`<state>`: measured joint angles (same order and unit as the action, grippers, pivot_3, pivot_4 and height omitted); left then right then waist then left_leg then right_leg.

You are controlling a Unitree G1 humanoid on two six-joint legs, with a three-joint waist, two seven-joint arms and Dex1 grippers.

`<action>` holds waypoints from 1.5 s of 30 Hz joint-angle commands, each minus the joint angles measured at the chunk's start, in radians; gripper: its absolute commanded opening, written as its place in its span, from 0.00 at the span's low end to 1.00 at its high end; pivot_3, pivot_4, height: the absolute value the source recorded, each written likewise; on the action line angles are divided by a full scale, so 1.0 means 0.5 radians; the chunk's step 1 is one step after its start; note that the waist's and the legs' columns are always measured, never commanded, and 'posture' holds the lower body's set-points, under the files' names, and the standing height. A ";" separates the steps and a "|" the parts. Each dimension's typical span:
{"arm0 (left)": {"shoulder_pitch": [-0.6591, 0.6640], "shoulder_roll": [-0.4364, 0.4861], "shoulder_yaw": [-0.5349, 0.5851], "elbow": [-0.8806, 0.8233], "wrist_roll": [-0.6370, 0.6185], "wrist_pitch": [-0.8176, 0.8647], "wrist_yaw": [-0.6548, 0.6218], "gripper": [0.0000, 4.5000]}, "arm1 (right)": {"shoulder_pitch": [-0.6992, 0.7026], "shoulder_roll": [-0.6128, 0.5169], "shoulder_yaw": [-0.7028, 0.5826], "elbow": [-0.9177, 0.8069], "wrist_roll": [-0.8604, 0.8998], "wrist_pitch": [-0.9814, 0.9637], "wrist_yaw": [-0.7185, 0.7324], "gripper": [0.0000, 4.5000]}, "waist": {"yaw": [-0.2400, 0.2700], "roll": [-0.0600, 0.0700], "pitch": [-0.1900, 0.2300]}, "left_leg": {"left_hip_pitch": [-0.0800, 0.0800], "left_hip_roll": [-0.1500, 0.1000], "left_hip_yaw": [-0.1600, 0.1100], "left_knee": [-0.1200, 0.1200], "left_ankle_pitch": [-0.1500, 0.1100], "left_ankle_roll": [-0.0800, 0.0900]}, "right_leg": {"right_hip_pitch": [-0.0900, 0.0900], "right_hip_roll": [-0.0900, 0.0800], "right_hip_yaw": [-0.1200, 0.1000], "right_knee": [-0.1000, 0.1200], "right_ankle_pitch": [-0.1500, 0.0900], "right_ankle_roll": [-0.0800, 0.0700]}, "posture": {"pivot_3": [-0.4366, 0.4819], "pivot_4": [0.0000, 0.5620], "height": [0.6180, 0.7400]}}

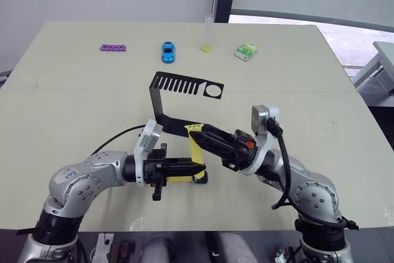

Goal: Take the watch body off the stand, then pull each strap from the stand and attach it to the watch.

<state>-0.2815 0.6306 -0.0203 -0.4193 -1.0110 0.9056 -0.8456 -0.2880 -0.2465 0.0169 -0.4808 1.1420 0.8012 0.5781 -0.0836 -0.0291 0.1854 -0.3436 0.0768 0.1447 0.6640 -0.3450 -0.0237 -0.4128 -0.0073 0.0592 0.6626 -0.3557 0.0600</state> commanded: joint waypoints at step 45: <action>0.227 0.121 0.263 -0.207 0.291 -0.470 -0.141 0.87 | -0.038 -0.142 -0.074 -0.067 -0.031 -0.143 0.181 0.00 | -0.005 0.000 0.000 | -0.001 0.000 0.000 0.000 0.000 0.000 | -0.001 0.000 0.000 0.000 0.000 0.000 | 0.48 0.27 1.00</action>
<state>-0.1825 0.6689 0.0425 -0.4899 -0.8727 0.7119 -0.8964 -0.3008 -0.2877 0.0123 -0.4672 1.1500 0.7691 0.6186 -0.0862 -0.0290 0.1854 -0.3439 0.0769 0.1448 0.6639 -0.3450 -0.0237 -0.4131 -0.0072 0.0592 0.6626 -0.3556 0.0601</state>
